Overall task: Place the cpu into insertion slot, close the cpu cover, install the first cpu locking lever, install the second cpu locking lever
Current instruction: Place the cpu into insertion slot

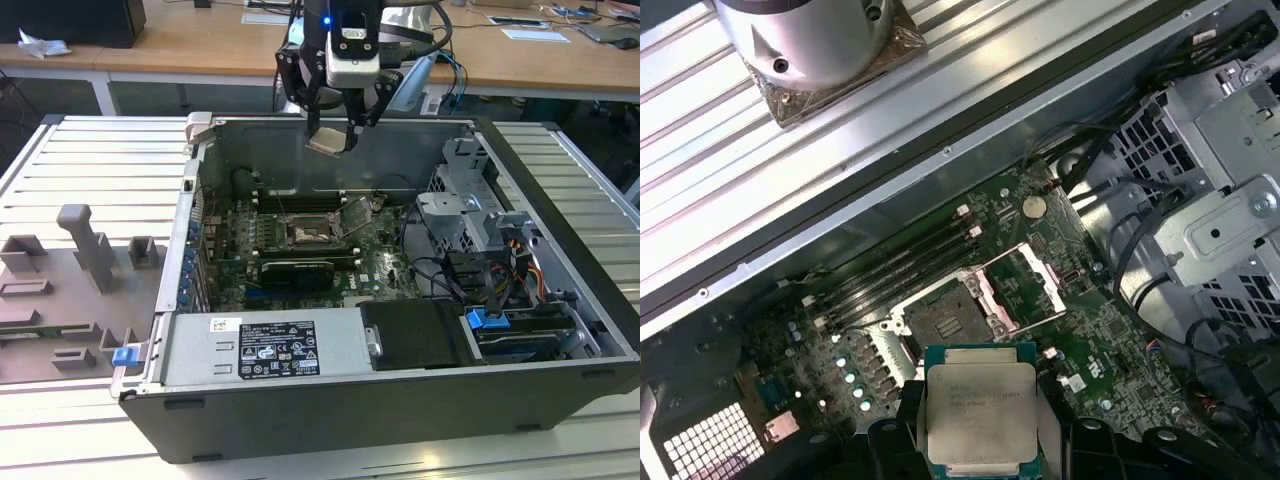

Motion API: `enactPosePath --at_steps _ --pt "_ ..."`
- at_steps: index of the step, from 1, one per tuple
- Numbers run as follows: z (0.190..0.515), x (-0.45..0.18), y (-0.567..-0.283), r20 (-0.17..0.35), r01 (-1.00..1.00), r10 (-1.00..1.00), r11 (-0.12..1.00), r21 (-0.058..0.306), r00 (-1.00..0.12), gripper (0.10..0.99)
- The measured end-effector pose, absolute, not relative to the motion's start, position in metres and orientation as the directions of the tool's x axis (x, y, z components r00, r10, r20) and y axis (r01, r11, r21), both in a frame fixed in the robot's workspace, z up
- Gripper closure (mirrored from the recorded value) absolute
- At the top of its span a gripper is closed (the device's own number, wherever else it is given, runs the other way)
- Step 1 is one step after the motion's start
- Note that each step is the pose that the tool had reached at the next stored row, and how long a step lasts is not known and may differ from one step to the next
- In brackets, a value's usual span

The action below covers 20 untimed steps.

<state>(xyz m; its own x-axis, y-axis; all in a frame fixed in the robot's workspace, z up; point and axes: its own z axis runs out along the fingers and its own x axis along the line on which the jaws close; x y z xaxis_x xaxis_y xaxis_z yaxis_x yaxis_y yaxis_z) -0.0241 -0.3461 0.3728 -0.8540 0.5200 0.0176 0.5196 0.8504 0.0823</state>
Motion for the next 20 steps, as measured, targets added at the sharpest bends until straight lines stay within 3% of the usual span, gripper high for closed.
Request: enactPosePath --at_steps 20 --pt "0.3702 -0.0241 -0.3444 0.012 0.690 0.691 0.720 0.076 -0.723 0.553"
